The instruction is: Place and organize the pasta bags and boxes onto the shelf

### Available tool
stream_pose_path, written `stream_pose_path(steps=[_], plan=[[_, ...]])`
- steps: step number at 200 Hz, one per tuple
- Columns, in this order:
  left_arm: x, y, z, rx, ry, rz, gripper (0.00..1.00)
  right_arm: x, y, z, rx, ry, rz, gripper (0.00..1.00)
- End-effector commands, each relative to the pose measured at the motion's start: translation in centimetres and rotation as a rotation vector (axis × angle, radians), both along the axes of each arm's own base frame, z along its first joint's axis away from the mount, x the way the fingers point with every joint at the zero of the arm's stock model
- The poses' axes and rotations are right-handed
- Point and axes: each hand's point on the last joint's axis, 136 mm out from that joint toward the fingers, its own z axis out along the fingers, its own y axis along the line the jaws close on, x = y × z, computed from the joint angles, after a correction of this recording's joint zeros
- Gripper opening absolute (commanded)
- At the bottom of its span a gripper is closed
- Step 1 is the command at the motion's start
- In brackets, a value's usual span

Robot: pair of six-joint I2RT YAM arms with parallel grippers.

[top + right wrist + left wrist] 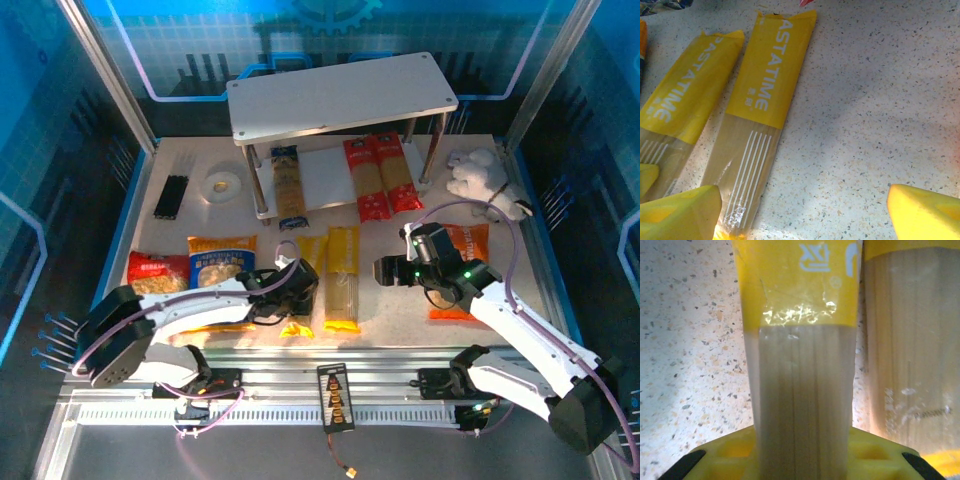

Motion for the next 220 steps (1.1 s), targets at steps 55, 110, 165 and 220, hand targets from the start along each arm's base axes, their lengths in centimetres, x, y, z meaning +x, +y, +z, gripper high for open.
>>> stream_pose_path(steps=[55,110,165,220], plan=[[-0.8,-1.7,9.2,-0.243,-0.137,-0.100,0.17,0.2,-0.3,0.8,0.015,-0.005,-0.020,0.87],[0.2,-2.3,14.5,-0.387,-0.274,-0.097,0.19,0.0,0.1,0.5,0.030,0.006,-0.011,0.87],[6.3,-4.0,18.4,-0.398,-0.465,-0.019,0.20,-0.1,0.9,0.4,0.029,0.016,0.011,0.87],[15.2,-5.7,20.4,-0.328,-0.584,0.088,0.20,0.0,1.2,1.0,0.015,0.007,0.025,0.87]])
